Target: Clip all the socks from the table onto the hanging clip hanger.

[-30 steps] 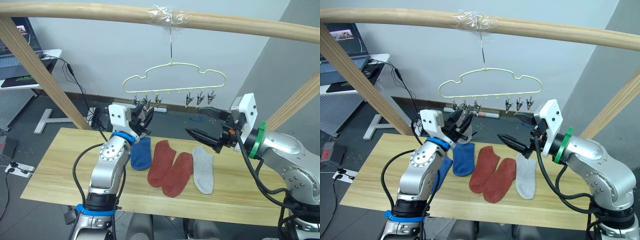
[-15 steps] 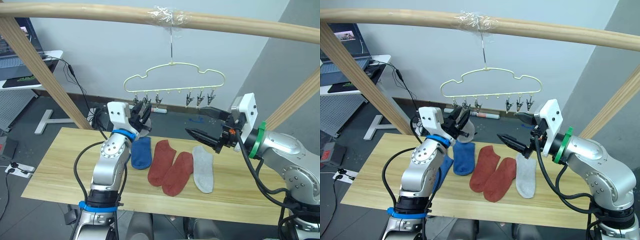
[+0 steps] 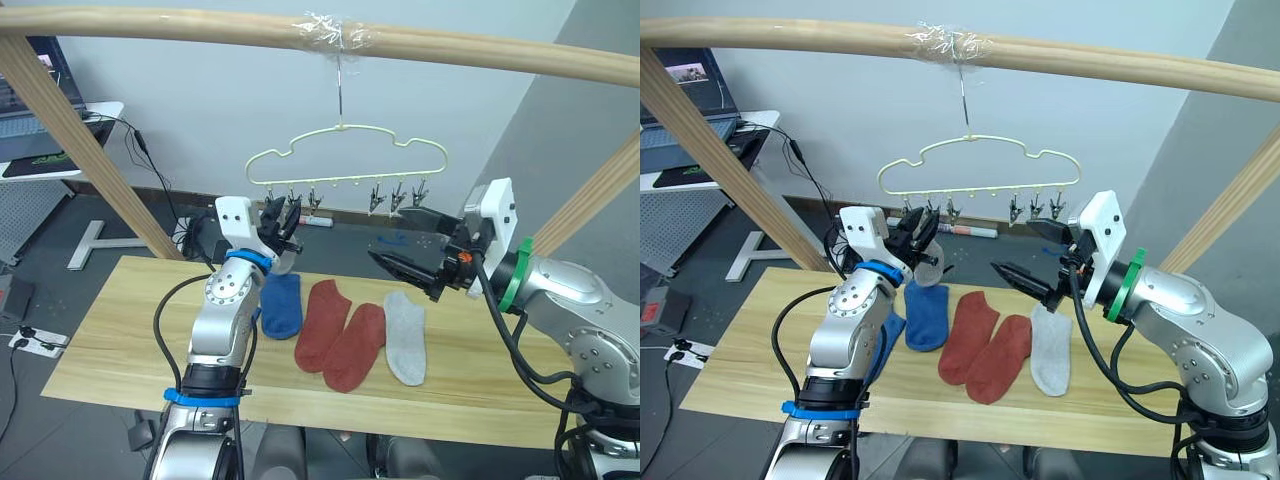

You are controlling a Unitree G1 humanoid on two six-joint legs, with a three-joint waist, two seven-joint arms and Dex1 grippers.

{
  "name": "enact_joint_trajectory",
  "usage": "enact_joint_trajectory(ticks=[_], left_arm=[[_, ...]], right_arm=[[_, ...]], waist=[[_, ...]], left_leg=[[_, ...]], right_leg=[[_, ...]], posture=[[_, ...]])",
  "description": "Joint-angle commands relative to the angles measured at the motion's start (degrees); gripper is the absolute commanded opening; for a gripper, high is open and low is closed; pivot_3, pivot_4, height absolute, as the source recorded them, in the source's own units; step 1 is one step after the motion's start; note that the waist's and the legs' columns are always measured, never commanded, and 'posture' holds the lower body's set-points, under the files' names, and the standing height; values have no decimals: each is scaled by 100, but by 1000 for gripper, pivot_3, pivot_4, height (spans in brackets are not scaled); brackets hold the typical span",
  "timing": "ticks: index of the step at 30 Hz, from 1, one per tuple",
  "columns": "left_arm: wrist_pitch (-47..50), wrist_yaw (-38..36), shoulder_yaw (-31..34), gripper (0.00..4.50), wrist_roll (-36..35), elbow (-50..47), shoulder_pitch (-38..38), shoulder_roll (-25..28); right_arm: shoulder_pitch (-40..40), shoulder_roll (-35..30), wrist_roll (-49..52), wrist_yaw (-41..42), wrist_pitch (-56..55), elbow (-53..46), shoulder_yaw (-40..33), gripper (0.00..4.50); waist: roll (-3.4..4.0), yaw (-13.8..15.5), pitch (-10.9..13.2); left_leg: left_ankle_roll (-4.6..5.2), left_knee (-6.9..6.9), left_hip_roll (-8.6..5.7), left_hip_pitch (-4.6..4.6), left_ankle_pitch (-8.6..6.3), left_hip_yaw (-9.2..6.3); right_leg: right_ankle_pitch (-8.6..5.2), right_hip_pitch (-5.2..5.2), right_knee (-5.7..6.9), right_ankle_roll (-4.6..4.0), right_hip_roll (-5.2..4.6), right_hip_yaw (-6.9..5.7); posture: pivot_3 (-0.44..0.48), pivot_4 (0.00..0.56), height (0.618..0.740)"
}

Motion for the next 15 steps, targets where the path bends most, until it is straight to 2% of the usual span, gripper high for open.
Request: enact_joint_trajectory(ticks=[1, 15], left_arm=[[-206, -15, 7, 1454, 2, 3, -228, -40], [-311, 63, -28, 1454, 131, 33, -204, -103]], right_arm=[[-93, -61, 179, -54, -56, -124, -163, 4500], [-67, -138, 398, -261, -43, -148, -188, 4500]], waist=[[0, -13, 0], [-1, -36, 1]], left_leg=[[0, 0, 0, 0, 0, -1], [0, 0, 0, 0, 0, 0]], right_leg=[[0, 0, 0, 0, 0, -1], [0, 0, 0, 0, 0, 0]], posture=[[122, 186, 740], [113, 193, 740]])
